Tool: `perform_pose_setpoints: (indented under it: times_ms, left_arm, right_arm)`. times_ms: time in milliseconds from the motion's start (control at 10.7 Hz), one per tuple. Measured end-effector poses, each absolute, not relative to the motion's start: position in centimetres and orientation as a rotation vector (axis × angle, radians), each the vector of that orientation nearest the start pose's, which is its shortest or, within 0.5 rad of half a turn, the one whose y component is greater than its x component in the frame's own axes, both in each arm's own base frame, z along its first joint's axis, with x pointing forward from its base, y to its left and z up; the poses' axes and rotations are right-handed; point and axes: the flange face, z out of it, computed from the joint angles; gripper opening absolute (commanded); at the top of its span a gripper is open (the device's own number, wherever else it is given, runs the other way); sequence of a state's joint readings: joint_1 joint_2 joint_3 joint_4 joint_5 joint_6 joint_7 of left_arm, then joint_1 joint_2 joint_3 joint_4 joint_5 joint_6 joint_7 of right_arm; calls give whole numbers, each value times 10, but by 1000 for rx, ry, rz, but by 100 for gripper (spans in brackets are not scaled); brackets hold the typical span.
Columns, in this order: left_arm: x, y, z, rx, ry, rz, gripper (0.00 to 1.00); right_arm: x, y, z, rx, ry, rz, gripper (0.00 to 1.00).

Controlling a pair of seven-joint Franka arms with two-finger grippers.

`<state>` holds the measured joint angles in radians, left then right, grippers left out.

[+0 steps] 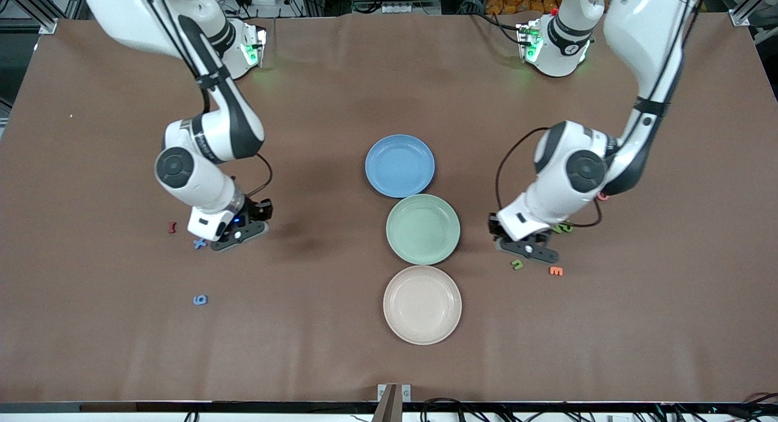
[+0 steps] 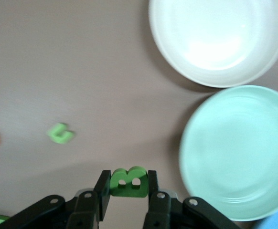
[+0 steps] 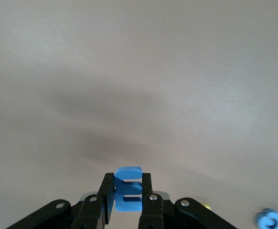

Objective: Sort letters by color into matching plates
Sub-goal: 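Carry the green B to the green plate while the right gripper carries E, then release both letters onto their plates and draw both grippers back to letters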

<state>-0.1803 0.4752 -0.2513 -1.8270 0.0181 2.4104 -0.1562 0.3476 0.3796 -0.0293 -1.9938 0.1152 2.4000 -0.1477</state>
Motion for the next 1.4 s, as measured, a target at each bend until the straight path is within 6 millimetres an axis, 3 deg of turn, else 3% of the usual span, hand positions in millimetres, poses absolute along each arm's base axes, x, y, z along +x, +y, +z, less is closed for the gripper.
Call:
perform_pose_setpoints:
  times_ms: [279,559,652,745,931,1211,1397]
  left_arm:
    - [575,-325,279,-3269,273,-81,0]
    - [570,-367,262,-3295,123,-50,0]
    - [571,-382,255,-3304,77,-41,35]
    - [572,-393,248,-3309,41,-34,99]
    - [578,-400,240,-3316,11,-31,100]
    - [593,-387,247,-3291,8,-90,100]
    - [611,-361,260,-3274,-55,-83,100]
  right_arm:
    - [548,281,282,-3013,-551,-31,12]
    - [502,360,285,-3004,-527,-13,12]
    - [486,382,286,-2994,-520,-3,12]
    - [471,402,287,-2984,-537,7,12]
    - [436,440,284,-2978,-568,29,12]
    - [404,487,272,-2967,-566,60,14]
    - [401,506,258,-2965,-559,78,100]
